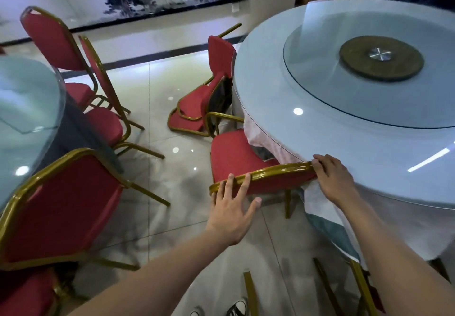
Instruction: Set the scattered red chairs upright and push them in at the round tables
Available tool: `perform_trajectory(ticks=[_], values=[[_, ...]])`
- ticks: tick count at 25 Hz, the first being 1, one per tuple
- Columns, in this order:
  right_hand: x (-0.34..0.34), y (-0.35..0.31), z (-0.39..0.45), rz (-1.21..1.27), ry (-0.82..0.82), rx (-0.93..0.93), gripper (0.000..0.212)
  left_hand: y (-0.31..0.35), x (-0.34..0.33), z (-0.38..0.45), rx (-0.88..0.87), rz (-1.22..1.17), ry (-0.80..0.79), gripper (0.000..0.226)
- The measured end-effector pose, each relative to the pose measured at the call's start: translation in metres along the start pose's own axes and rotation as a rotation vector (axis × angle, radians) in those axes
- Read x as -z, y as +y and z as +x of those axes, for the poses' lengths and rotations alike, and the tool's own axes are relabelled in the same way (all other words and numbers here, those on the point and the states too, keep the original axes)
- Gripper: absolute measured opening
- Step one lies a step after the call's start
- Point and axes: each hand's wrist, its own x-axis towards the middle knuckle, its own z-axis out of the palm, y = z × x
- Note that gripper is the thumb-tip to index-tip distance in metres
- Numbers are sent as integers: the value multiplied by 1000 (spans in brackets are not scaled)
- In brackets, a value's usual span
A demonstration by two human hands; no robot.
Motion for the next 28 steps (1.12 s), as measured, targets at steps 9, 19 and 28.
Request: perform_trajectory(ticks=[9,19,28], values=[[-46,-8,-25,145,153,-37,81,5,-15,39,151,-169,145,64],[-83,-41,-101,93,217,-93,64,-61,-10,26,85,-125,213,62],[-110,-98,-165,121,167,-188,78,-129,27,25,-116,-24,100,60]])
